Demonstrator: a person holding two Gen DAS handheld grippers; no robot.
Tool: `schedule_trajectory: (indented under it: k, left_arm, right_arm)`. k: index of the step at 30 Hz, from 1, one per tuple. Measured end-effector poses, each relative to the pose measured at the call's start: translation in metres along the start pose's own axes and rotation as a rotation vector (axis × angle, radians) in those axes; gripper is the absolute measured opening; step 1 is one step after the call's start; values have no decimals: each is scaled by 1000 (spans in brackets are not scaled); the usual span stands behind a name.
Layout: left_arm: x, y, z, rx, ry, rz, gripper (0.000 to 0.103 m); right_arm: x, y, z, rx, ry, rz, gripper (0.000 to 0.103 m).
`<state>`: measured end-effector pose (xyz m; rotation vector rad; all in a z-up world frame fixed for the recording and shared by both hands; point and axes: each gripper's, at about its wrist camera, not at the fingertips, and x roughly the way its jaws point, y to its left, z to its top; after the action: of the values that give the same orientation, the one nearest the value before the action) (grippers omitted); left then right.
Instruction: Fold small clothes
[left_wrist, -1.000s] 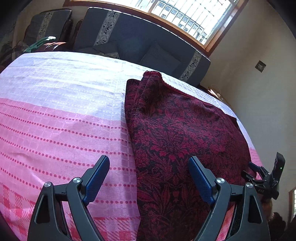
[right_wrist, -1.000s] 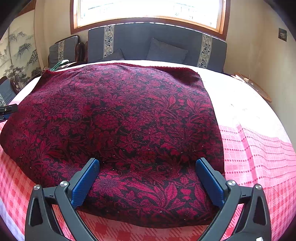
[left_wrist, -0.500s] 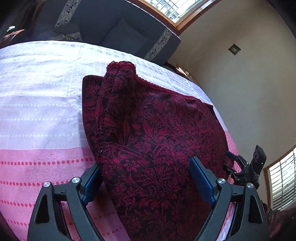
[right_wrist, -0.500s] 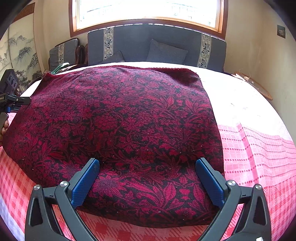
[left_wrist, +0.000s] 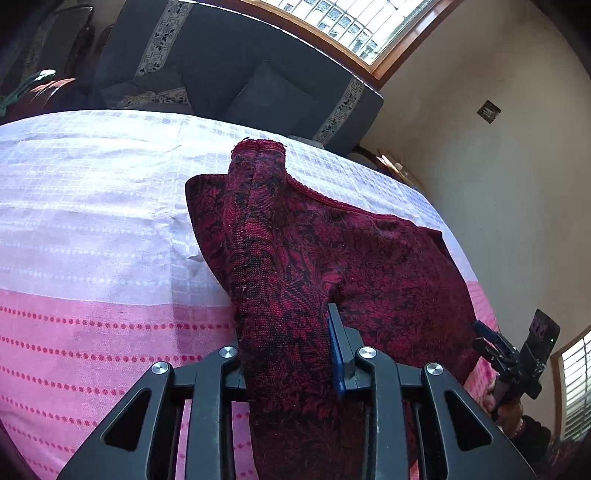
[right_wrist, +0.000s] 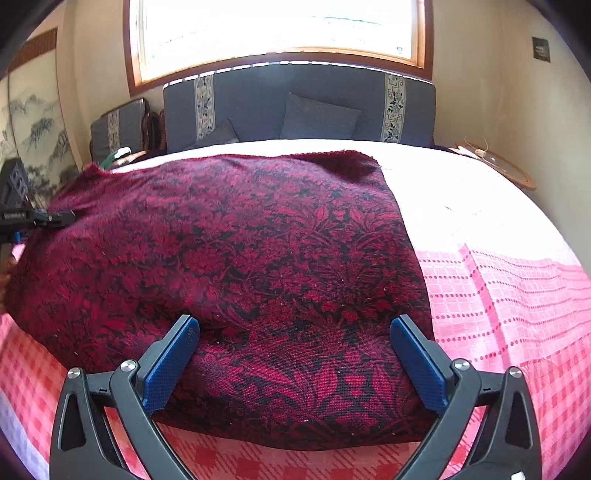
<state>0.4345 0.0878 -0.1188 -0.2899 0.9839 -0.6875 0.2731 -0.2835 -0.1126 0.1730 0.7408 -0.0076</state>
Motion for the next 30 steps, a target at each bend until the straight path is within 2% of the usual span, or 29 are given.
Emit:
schedule_trajectory:
  k: [1, 2, 3, 5, 7, 9, 13, 19, 25, 30]
  left_arm:
    - [-2, -2, 1, -1, -2, 8, 28]
    - [-3, -5, 1, -4, -7, 15, 28]
    - [-4, -7, 1, -10, -13, 20, 27]
    - [-7, -9, 2, -28, -27, 27, 27]
    - [-11, -13, 1, -37, -45, 37, 26]
    - [-14, -18, 2, -45, -53, 36, 26]
    - [-20, -25, 5, -59, -36, 62, 25]
    - [-28, -46, 12, -99, -17, 57, 21]
    - [-31, -100, 22, -99, 6, -15, 21]
    - [-19, -149, 24, -98, 35, -64, 21]
  right_arm:
    - [-2, 1, 8, 33, 5, 50, 86]
    - [0, 2, 20, 65, 21, 115, 66]
    - [4, 4, 32, 94, 41, 179, 56]
    - [21, 11, 55, 130, 88, 239, 25]
    - [45, 22, 74, 152, 151, 283, 15]
    - [66, 33, 86, 159, 180, 327, 13]
    - [98, 57, 105, 101, 195, 302, 10]
    - [149, 76, 97, 45, 311, 254, 3]
    - [164, 64, 98, 142, 381, 313, 0]
    - [177, 35, 89, 348, 414, 463, 0]
